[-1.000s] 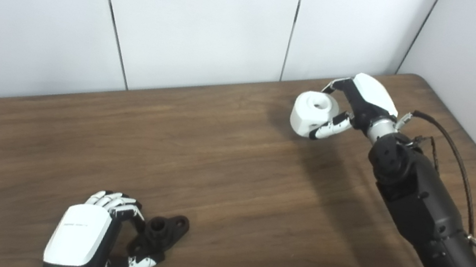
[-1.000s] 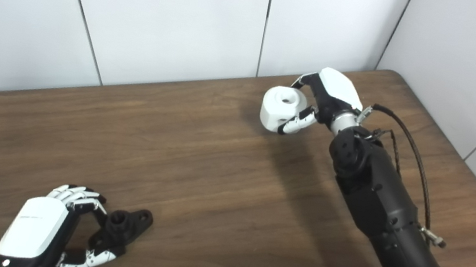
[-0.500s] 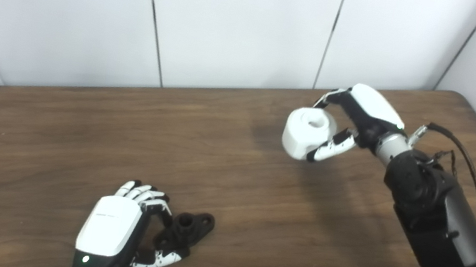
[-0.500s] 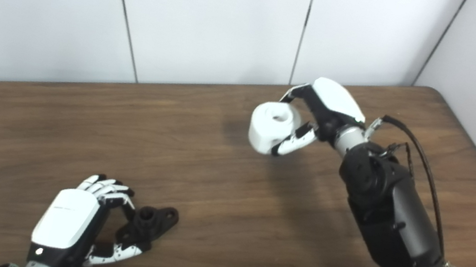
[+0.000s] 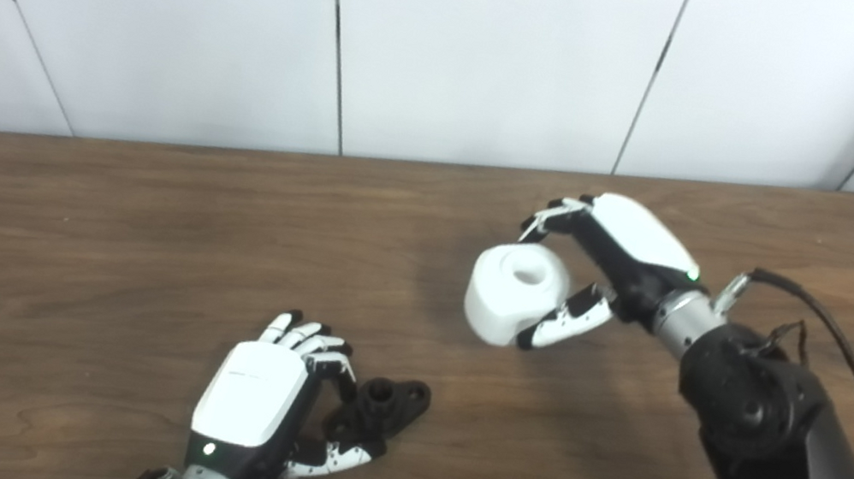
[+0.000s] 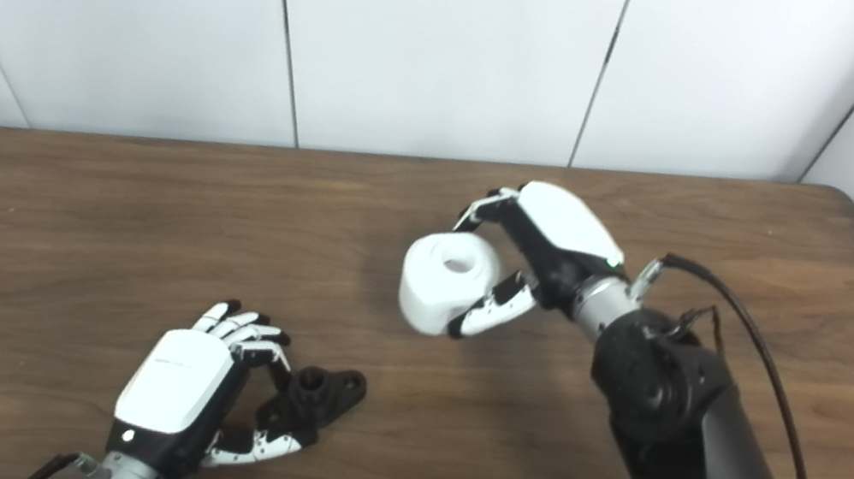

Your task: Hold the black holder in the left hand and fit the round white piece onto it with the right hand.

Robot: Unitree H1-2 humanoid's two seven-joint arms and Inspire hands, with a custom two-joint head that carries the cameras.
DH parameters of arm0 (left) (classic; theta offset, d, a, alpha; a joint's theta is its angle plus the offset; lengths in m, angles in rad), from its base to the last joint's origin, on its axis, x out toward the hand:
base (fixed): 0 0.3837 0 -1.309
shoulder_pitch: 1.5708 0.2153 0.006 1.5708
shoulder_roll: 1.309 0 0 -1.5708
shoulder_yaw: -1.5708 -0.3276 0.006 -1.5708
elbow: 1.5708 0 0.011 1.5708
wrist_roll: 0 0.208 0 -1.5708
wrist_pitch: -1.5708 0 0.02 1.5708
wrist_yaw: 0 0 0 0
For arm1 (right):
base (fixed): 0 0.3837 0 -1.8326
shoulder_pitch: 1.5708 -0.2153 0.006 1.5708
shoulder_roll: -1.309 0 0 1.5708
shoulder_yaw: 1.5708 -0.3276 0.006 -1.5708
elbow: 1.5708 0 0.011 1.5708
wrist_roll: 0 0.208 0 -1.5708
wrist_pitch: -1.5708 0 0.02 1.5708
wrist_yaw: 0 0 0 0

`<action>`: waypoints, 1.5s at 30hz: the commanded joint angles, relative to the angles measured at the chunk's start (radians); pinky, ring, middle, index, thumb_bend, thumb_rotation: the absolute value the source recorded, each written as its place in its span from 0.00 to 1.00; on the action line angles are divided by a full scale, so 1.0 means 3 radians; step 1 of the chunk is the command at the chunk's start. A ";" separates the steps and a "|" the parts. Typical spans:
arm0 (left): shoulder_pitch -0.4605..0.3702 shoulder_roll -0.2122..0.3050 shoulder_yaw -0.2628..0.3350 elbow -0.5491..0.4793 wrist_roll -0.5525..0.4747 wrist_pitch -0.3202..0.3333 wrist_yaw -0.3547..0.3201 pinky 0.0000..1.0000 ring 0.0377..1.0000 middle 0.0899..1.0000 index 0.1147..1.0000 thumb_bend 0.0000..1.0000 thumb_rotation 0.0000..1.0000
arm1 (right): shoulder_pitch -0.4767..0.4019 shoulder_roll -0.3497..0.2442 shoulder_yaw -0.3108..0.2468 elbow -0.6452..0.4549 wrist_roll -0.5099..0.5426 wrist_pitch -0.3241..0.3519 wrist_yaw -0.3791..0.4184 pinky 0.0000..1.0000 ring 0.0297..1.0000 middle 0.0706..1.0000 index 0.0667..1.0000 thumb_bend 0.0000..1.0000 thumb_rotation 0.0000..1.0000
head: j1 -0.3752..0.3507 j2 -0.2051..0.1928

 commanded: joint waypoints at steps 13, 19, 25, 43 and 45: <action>-0.0031 -0.0081 -0.0177 0.0086 0.0240 0.0104 -0.0148 0.96 0.86 0.76 0.42 0.52 0.05 | 0.0018 0.0205 0.0138 -0.0347 -0.0006 -0.0251 0.0007 1.00 0.93 0.79 0.44 0.53 0.14 | 0.0194 0.0063; -0.0040 -0.0087 -0.0205 0.0097 0.0239 0.0123 -0.0126 0.96 0.86 0.76 0.42 0.52 0.05 | 0.0015 0.0258 0.0205 -0.0375 -0.0034 -0.0287 0.0004 1.00 0.92 0.79 0.44 0.53 0.14 | 0.0221 0.0071; -0.0047 -0.0096 -0.0217 0.0117 0.0246 0.0138 -0.0119 0.96 0.86 0.76 0.42 0.52 0.05 | -0.0046 0.0304 0.0182 -0.0373 -0.0022 -0.0289 -0.0005 1.00 0.92 0.79 0.44 0.53 0.14 | 0.0242 0.0081; -0.0067 -0.0105 -0.0246 0.0124 0.0298 0.0160 -0.0135 0.96 0.86 0.76 0.42 0.52 0.05 | -0.0077 0.0346 0.0252 -0.0389 -0.0047 -0.0305 0.0048 1.00 0.92 0.79 0.44 0.53 0.14 | 0.0274 0.0126; -0.0067 -0.0105 -0.0248 0.0119 0.0301 0.0159 -0.0128 0.96 0.85 0.75 0.42 0.52 0.05 | -0.0079 0.0346 0.0272 -0.0395 -0.0077 -0.0288 0.0077 1.00 0.93 0.79 0.44 0.53 0.14 | 0.0274 0.0126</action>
